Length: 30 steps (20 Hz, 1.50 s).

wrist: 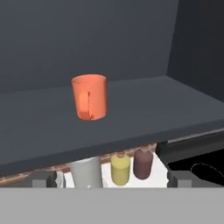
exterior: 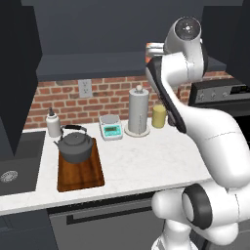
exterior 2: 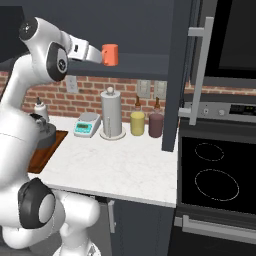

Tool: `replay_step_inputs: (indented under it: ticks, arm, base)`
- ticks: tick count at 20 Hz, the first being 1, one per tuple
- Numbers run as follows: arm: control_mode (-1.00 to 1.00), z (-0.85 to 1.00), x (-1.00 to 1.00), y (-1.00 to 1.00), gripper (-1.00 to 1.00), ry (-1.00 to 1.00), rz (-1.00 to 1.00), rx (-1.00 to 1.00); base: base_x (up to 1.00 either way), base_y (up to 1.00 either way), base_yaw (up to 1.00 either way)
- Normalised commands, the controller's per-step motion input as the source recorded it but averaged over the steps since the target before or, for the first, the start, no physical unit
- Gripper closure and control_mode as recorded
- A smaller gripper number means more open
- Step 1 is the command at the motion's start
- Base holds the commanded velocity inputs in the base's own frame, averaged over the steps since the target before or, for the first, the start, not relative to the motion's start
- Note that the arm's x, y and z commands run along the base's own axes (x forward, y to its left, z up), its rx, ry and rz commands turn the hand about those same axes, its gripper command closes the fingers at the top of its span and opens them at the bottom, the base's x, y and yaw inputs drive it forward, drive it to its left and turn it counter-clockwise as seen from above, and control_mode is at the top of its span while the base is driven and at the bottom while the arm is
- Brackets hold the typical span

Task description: Pick the kettle from the counter and place it on the tray. Then pick the mug from the cabinet and place it on the tray. Then close the cabinet doors.

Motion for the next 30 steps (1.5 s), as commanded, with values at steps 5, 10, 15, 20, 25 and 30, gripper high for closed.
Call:
replay_step_inputs:
  ticks: [5,10,15,20,25,30]
  arm:
    - [-1.00,-0.05,0.43,0.01,-1.00,0.07,0.00,0.00]
    - [-1.00,-0.08,0.40,0.02,-1.00,0.12,0.00,0.00]
    - [-1.00,-0.09,0.44,0.00,-1.00,0.04,0.00,0.00]
    - [-1.00,-0.08,0.27,0.00,-1.00,0.00,0.00,0.00]
    - [-1.00,-0.10,0.24,0.00,-1.00,0.00,0.00,0.00]
    - [-1.00,-0.09,0.27,0.00,-1.00,0.00,0.00,0.00]
  base:
    - [0.00,0.00,0.00]
    - [0.00,0.00,0.00]
    - [0.00,0.00,0.00]
    - [0.00,0.00,0.00]
    - [0.00,0.00,0.00]
    - [0.00,0.00,0.00]
